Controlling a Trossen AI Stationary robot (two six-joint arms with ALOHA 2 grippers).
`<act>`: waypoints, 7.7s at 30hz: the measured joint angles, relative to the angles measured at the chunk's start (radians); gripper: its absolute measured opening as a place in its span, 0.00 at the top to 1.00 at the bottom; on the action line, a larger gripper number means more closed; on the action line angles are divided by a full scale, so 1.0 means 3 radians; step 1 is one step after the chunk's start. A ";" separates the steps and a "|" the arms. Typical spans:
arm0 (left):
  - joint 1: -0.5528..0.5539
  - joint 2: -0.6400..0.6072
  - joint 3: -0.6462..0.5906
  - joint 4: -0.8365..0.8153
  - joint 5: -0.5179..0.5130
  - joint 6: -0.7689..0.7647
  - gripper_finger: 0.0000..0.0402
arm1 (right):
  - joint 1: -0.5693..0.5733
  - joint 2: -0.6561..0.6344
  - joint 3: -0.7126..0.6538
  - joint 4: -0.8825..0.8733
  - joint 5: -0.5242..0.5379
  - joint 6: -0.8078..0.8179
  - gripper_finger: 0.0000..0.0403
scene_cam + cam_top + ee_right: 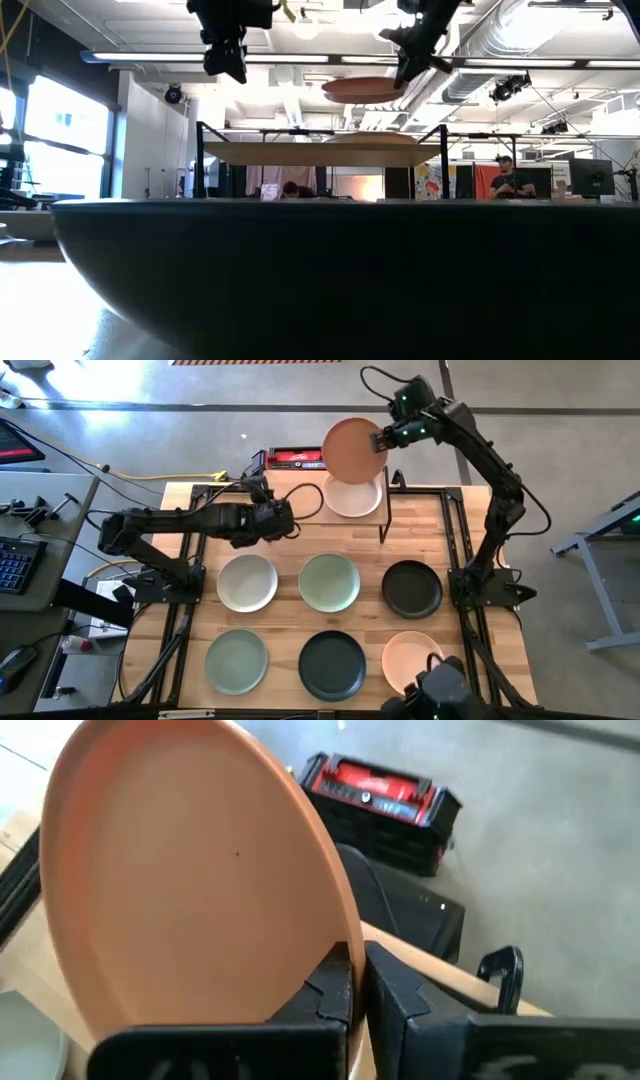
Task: Place and stack plates onto a shelf
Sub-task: Stack the orange plate on top of the light brown plate on the shelf, then stack the light orange plate on top of the orange plate on the shelf
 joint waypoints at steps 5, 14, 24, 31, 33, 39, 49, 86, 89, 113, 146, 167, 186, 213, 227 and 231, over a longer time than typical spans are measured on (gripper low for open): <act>0.0122 0.0000 0.0000 0.0002 0.0016 -0.0091 0.68 | -0.0144 0.0152 0.0000 -0.0127 -0.0232 -0.0067 1.00; 0.0205 0.0001 0.0000 0.0003 0.0284 -0.0127 0.68 | -0.0162 0.0433 -0.0001 -0.0311 -0.0592 -0.0156 1.00; 0.0205 0.0001 0.0000 0.0003 0.0284 -0.0179 0.68 | -0.0153 0.0540 -0.0002 -0.0529 -0.0702 -0.0192 1.00; 0.0205 0.0001 0.0000 0.0003 0.0284 -0.0182 0.68 | -0.0065 0.0547 -0.0032 -0.0563 -0.0597 -0.0205 1.00; 0.0205 0.0001 0.0000 0.0003 0.0284 -0.0183 0.68 | -0.0055 0.0558 -0.0032 -0.0570 -0.0588 -0.0193 1.00; 0.0205 0.0001 0.0000 0.0003 0.0284 -0.0183 0.68 | -0.0003 0.0608 -0.0032 -0.0589 -0.0505 -0.0204 1.00; 0.0205 0.0001 0.0000 0.0004 0.0284 -0.0183 0.68 | 0.0000 0.0608 -0.0032 -0.0589 -0.0462 -0.0242 1.00; 0.0205 0.0001 0.0000 0.0005 0.0281 -0.0233 0.68 | 0.0029 0.0608 -0.0032 -0.0621 -0.0389 -0.0180 1.00; 0.0205 0.0001 0.0000 0.0004 0.0281 -0.0229 0.68 | 0.0029 0.0606 -0.0032 -0.0627 -0.0371 -0.0156 1.00; 0.0205 0.0002 0.0000 0.0005 0.0277 -0.0149 0.68 | 0.0039 0.0604 -0.0032 -0.0717 -0.0542 -0.0029 0.96; 0.0205 0.0003 0.0000 0.0003 0.0284 -0.0240 0.68 | 0.0666 0.0592 0.0136 -0.1353 -0.0593 -0.0030 0.71; 0.0205 0.0003 0.0000 0.0003 0.0284 -0.0247 0.68 | 0.1274 0.0595 0.0135 -0.1353 0.0015 0.0835 0.71; 0.0205 0.0003 -0.0001 0.0000 0.0284 -0.0239 0.68 | 0.1144 0.0596 0.0134 -0.1353 -0.0013 0.0702 0.71; 0.0066 0.0003 -0.0242 -0.1552 0.2037 -0.2212 0.69 | 0.2561 0.0597 0.0131 -0.1362 -0.0306 0.1309 0.71; -0.0488 0.0003 -0.0746 -0.1542 0.2470 -0.2775 0.69 | 0.3278 0.0597 0.0072 -0.1254 0.0119 0.1621 0.71; -0.0653 0.0003 -0.0760 -0.1542 0.2558 -0.2897 0.69 | 0.3461 0.0601 -0.0181 -0.1194 0.0105 0.1384 0.71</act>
